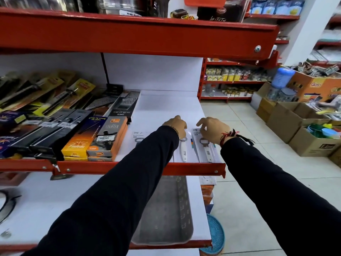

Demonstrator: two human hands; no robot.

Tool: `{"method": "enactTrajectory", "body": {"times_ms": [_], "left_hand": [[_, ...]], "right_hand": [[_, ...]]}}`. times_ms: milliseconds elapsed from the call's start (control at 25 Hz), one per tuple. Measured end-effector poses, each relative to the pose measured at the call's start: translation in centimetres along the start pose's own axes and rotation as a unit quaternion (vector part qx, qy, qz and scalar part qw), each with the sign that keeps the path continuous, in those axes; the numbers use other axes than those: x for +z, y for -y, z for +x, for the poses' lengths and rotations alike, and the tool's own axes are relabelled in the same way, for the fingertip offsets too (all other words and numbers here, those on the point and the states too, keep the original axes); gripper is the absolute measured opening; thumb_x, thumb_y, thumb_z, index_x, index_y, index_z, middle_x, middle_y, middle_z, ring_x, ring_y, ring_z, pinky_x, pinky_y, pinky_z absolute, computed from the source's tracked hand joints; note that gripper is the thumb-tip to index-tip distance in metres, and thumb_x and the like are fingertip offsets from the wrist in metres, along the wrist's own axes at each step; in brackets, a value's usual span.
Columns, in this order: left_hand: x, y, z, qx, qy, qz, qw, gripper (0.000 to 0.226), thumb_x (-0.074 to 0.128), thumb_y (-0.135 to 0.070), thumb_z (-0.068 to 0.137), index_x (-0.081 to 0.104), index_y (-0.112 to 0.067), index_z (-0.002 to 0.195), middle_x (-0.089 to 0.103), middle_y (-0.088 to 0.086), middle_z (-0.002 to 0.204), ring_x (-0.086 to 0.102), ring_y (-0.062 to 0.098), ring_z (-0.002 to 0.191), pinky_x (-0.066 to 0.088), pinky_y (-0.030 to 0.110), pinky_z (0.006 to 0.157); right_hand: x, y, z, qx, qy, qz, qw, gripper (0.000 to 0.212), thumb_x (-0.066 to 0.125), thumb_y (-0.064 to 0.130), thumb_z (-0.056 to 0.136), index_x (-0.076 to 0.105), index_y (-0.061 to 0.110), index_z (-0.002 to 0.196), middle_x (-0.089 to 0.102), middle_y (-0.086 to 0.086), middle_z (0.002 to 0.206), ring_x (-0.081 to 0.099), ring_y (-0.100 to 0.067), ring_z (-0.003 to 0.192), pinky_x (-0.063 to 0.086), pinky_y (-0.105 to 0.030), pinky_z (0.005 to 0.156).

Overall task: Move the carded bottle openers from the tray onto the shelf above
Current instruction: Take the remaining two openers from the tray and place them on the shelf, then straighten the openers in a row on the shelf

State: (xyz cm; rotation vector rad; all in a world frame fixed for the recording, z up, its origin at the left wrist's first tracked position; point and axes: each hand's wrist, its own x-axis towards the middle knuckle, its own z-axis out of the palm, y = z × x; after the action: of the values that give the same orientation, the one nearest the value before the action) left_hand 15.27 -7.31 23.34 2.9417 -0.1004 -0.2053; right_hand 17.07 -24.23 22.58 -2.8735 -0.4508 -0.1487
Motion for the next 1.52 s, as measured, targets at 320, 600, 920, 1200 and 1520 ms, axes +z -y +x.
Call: {"method": "enactTrajectory", "body": {"times_ms": [320, 600, 920, 1200, 1520], "left_hand": [[-0.1, 1.1, -2.5, 0.016, -0.035, 0.02, 0.999, 0.041, 0.048, -0.021, 0.097, 0.056, -0.024, 0.137, 0.049, 0.005, 0.142, 0.046, 0.028, 0.132, 0.038, 0.039, 0.109], [-4.2, 6.1, -6.8, -0.046, 0.008, 0.099, 0.994, 0.046, 0.045, -0.028, 0.095, 0.048, -0.032, 0.141, 0.047, -0.003, 0.15, 0.04, 0.022, 0.142, 0.009, 0.05, 0.123], [-5.5, 10.3, -10.8, -0.1, 0.161, 0.23, 0.954, 0.079, 0.057, -0.066, 0.078, 0.034, -0.043, 0.15, 0.032, -0.01, 0.161, 0.01, 0.024, 0.155, -0.027, 0.07, 0.106], [-4.6, 11.4, -11.3, -0.077, 0.143, 0.118, 0.98, 0.088, 0.077, -0.057, 0.072, 0.039, -0.036, 0.149, 0.037, -0.003, 0.159, 0.032, 0.025, 0.147, 0.014, 0.053, 0.123], [-4.4, 11.5, -11.3, -0.06, 0.163, 0.086, 0.981, 0.086, 0.075, -0.049, 0.079, 0.033, -0.034, 0.153, 0.037, -0.001, 0.159, 0.037, 0.026, 0.144, 0.03, 0.045, 0.119]], "right_hand": [[-0.8, 0.7, -1.8, 0.006, -0.001, -0.015, 1.0, 0.032, 0.046, 0.03, 0.095, 0.065, 0.032, 0.12, 0.069, 0.008, 0.121, 0.066, -0.021, 0.104, 0.054, -0.036, 0.084], [-3.1, 4.6, -2.6, -0.084, 0.034, 0.031, 0.995, 0.033, 0.05, 0.037, 0.096, 0.06, 0.032, 0.128, 0.062, 0.012, 0.135, 0.058, -0.018, 0.123, 0.044, -0.039, 0.103], [-1.5, 10.4, -3.2, -0.15, 0.217, -0.022, 0.964, 0.066, 0.063, 0.059, 0.084, 0.045, 0.038, 0.144, 0.04, 0.006, 0.156, 0.038, -0.024, 0.143, 0.026, -0.043, 0.115], [-0.4, 10.8, -3.9, -0.145, 0.24, -0.028, 0.96, 0.071, 0.062, 0.062, 0.083, 0.039, 0.04, 0.147, 0.034, 0.005, 0.16, 0.033, -0.024, 0.145, 0.025, -0.042, 0.115], [-0.7, 11.2, -4.6, -0.147, 0.242, -0.028, 0.959, 0.07, 0.061, 0.061, 0.085, 0.038, 0.04, 0.148, 0.033, 0.007, 0.16, 0.03, -0.024, 0.147, 0.021, -0.044, 0.117]]}}
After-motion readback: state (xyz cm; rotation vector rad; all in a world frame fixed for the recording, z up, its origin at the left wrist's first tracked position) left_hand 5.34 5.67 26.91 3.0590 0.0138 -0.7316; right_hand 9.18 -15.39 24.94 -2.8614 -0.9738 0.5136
